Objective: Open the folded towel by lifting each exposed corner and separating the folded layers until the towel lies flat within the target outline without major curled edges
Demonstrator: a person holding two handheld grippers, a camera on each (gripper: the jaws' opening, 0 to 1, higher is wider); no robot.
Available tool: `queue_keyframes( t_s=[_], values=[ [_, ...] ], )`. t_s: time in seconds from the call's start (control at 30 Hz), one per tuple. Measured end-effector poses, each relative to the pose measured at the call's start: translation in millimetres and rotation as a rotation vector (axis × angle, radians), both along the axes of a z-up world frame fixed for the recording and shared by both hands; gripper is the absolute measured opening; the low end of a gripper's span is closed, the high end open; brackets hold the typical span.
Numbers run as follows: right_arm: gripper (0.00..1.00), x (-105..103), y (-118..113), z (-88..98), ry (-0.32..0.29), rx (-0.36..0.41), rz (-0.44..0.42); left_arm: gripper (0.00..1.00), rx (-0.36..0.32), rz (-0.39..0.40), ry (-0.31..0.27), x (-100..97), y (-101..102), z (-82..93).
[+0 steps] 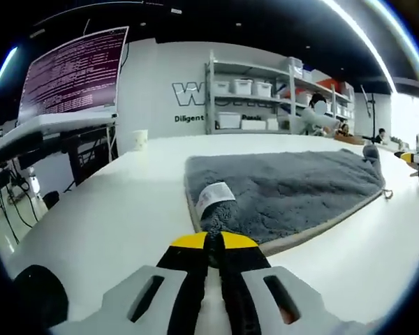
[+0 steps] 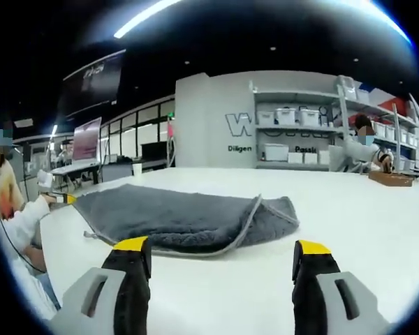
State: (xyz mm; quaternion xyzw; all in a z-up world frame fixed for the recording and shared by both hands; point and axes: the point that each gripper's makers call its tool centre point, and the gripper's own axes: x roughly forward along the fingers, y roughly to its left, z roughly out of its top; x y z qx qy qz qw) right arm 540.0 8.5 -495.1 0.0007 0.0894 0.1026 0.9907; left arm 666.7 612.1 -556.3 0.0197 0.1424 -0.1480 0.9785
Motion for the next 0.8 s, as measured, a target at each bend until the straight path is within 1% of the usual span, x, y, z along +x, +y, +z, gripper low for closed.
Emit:
queue_keyframes(
  t_s=[0.1,0.13,0.17,0.2,0.27,0.33,0.43,0.57,0.6,0.67,0.73,0.8],
  values=[
    [0.82,3,-2,1.6,0.02,-0.024,-0.002,0.12,-0.04,0.004,-0.009,-0.1,1,1.5],
    [0.82,4,-2,2.6,0.023,-0.032,-0.005,0.15,-0.067,0.008,-0.021,0.9,1,3.3],
    [0.82,4,-3,3.4,0.024,-0.037,-0.006,0.22,-0.083,0.017,-0.02,1.4,2,3.5],
    [0.81,6,-4,4.1,0.03,-0.044,-0.01,0.26,-0.076,0.017,-0.02,2.2,1,3.4],
    [0.79,9,-5,5.6,0.037,-0.052,-0.017,0.3,-0.062,0.004,-0.032,3.2,-2,5.2],
    [0.77,15,-5,7.4,0.043,-0.055,-0.02,0.32,-0.076,-0.038,-0.059,4.1,-10,10.4],
    [0.76,26,-3,9.5,0.05,-0.062,-0.022,0.45,-0.095,-0.057,-0.094,5.3,-15,17.1],
    [0.74,42,-2,10.9,0.062,-0.089,-0.021,0.7,-0.115,-0.089,-0.11,9.1,-25,21.5],
    [0.74,46,-1,11.2,0.063,-0.091,-0.019,0.74,-0.11,-0.1,-0.115,9.4,-28,22.3],
    [0.73,53,-1,11.1,0.064,-0.095,-0.015,0.81,-0.092,-0.134,-0.106,8.8,-37,20.6],
    [0.72,62,-2,7.2,0.083,-0.114,-0.019,0.87,-0.086,-0.173,-0.08,8.0,-46,16.1],
    [0.72,68,-6,4.5,0.098,-0.124,-0.026,0.9,-0.068,-0.196,-0.069,7.2,-52,14.0]
  ],
)
